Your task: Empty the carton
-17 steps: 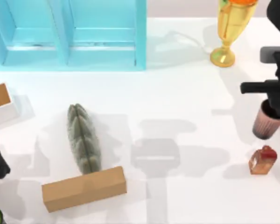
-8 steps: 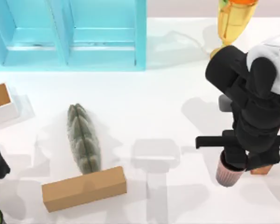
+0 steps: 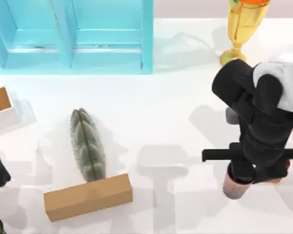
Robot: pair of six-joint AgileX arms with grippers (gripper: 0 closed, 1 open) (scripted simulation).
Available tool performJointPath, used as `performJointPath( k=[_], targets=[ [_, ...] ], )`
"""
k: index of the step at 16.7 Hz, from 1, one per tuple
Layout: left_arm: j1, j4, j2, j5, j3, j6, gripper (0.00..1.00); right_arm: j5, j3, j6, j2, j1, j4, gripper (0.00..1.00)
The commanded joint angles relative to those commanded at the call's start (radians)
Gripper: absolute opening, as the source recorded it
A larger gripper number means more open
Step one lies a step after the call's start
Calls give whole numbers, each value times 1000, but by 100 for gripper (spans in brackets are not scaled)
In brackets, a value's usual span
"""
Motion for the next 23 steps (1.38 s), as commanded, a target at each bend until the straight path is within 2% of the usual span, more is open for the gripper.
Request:
performJointPath(
  k=[3,7,20,23],
  targets=[
    [0,0,0,0,0,0,100,1,-49,5,25,6,76,0],
    [0,0,0,0,0,0,100,1,-54,5,27,7,83,0],
    [0,0,0,0,0,0,100,1,-54,5,27,7,83,98],
    [0,0,0,0,0,0,100,1,-54,5,27,7,83,100]
  ],
)
